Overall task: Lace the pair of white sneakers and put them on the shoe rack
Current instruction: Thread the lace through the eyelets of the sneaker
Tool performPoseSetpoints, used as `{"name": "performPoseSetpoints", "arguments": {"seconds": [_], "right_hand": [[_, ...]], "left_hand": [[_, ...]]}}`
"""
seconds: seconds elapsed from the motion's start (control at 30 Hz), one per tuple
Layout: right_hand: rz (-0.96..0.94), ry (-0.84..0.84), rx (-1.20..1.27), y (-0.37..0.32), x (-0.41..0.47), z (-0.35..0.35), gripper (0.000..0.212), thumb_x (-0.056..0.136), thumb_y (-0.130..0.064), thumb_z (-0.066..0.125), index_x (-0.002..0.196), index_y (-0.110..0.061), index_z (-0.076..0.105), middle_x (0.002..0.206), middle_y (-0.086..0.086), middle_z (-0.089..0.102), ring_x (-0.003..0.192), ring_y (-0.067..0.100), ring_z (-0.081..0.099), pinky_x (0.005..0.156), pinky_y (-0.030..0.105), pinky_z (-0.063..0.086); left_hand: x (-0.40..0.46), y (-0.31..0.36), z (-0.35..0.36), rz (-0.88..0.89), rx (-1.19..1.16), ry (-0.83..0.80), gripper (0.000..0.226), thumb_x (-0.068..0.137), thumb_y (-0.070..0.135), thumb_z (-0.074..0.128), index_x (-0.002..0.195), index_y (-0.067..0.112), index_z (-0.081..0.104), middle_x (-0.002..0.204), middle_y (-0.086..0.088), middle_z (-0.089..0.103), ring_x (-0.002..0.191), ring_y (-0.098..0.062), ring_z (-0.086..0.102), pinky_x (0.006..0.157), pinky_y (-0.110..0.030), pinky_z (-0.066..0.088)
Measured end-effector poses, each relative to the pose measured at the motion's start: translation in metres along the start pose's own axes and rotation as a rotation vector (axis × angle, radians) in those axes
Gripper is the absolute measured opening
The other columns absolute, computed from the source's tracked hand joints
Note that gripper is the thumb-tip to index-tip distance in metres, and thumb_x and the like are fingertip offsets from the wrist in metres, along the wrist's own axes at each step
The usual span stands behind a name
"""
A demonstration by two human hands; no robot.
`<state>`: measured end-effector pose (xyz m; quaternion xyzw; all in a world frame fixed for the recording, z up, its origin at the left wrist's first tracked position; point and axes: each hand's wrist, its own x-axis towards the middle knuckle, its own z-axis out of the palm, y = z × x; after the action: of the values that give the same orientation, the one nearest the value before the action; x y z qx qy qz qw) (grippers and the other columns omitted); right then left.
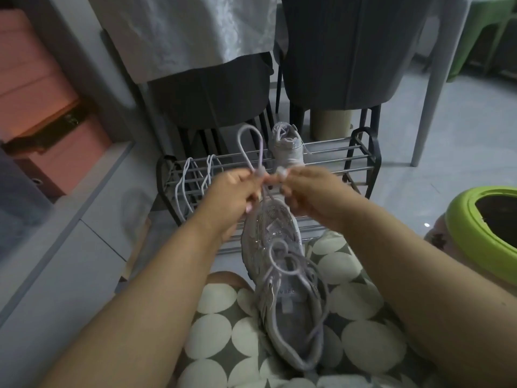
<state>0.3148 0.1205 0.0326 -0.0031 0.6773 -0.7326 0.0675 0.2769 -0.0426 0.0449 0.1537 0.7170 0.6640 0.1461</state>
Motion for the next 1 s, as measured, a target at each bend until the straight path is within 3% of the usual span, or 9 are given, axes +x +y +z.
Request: {"name": "performPoseSetpoints", "arguments": {"seconds": [0.07,0.13,0.23,0.37,0.5,0.6,0.7,0.83,1.0], "right_hand": [[0.037,-0.097,-0.318,0.012,-0.005,0.008,0.024,0.091,-0.027,0.057,0.097,-0.005,0.064,0.070,0.008,0.055,0.059,0.019,0.047,0.060,0.032,0.044],[0.025,-0.121,-0.369,0.015,-0.006,0.016,0.022,0.091,-0.027,0.058,0.085,-0.007,0.066,0.060,0.007,0.052,0.050,0.016,0.044,0.051,0.026,0.041],[-0.002,-0.015,-0.252,0.006,-0.005,0.015,0.025,0.095,-0.018,0.052,0.076,-0.007,0.061,0.055,0.006,0.048,0.042,0.012,0.042,0.043,0.021,0.037],[-0.047,0.122,0.207,-0.014,0.005,0.001,0.028,0.098,-0.011,0.043,0.074,-0.004,0.056,0.061,0.007,0.045,0.044,0.010,0.043,0.042,0.018,0.037],[-0.054,0.153,0.195,-0.024,0.017,-0.002,0.025,0.098,-0.011,0.043,0.079,-0.004,0.057,0.061,0.003,0.044,0.047,0.009,0.040,0.041,0.018,0.032],[-0.019,0.110,0.170,-0.015,0.018,0.000,0.025,0.099,-0.017,0.042,0.082,-0.005,0.056,0.061,0.002,0.045,0.046,0.009,0.037,0.041,0.018,0.027],[0.033,-0.016,0.028,0.002,0.012,-0.002,0.029,0.099,-0.026,0.045,0.078,-0.010,0.055,0.064,0.004,0.044,0.048,0.011,0.035,0.043,0.022,0.026],[-0.004,-0.171,-0.309,0.013,0.003,0.006,0.027,0.090,-0.028,0.059,0.091,-0.002,0.066,0.070,0.014,0.050,0.055,0.019,0.041,0.053,0.027,0.038],[-0.044,0.007,-0.131,-0.004,0.006,0.009,0.026,0.094,-0.019,0.052,0.073,-0.010,0.063,0.049,-0.003,0.047,0.045,0.010,0.035,0.046,0.020,0.031]], "left_hand": [[0.011,0.014,-0.002,0.033,-0.041,0.008,0.025,0.098,0.022,0.050,0.083,0.008,0.064,0.049,0.005,0.043,0.038,-0.004,0.031,0.042,-0.016,0.029],[0.018,0.022,0.001,0.041,-0.016,-0.005,0.026,0.099,0.023,0.049,0.085,0.007,0.065,0.053,0.002,0.040,0.040,-0.005,0.029,0.041,-0.017,0.028],[0.022,0.012,0.005,-0.036,-0.004,-0.008,0.030,0.100,0.027,0.046,0.091,0.008,0.067,0.060,-0.001,0.039,0.040,-0.005,0.029,0.037,-0.016,0.027],[0.007,-0.009,0.005,-0.161,0.121,-0.135,0.040,0.098,0.039,0.044,0.096,0.006,0.066,0.063,0.002,0.039,0.041,-0.004,0.032,0.042,-0.018,0.028],[-0.009,-0.016,0.016,-0.154,0.261,-0.312,0.027,0.096,0.037,0.050,0.088,0.024,0.072,0.050,0.005,0.029,0.043,-0.010,0.024,0.044,-0.023,0.022],[-0.006,-0.011,0.016,-0.119,0.176,-0.185,0.029,0.097,0.029,0.051,0.079,0.015,0.069,0.043,0.007,0.039,0.036,-0.007,0.032,0.043,-0.022,0.028],[0.003,0.007,0.008,-0.085,0.056,-0.076,0.026,0.099,0.023,0.049,0.084,0.007,0.064,0.046,0.008,0.051,0.034,0.001,0.038,0.037,-0.015,0.030],[0.015,0.021,0.007,-0.014,0.030,-0.009,0.028,0.099,0.022,0.051,0.078,0.008,0.063,0.054,-0.002,0.038,0.033,-0.001,0.034,0.035,-0.013,0.033],[0.014,0.012,0.008,-0.050,-0.022,-0.019,0.037,0.101,0.034,0.043,0.083,0.013,0.067,0.058,0.002,0.047,0.040,-0.004,0.035,0.040,-0.017,0.030]]}}
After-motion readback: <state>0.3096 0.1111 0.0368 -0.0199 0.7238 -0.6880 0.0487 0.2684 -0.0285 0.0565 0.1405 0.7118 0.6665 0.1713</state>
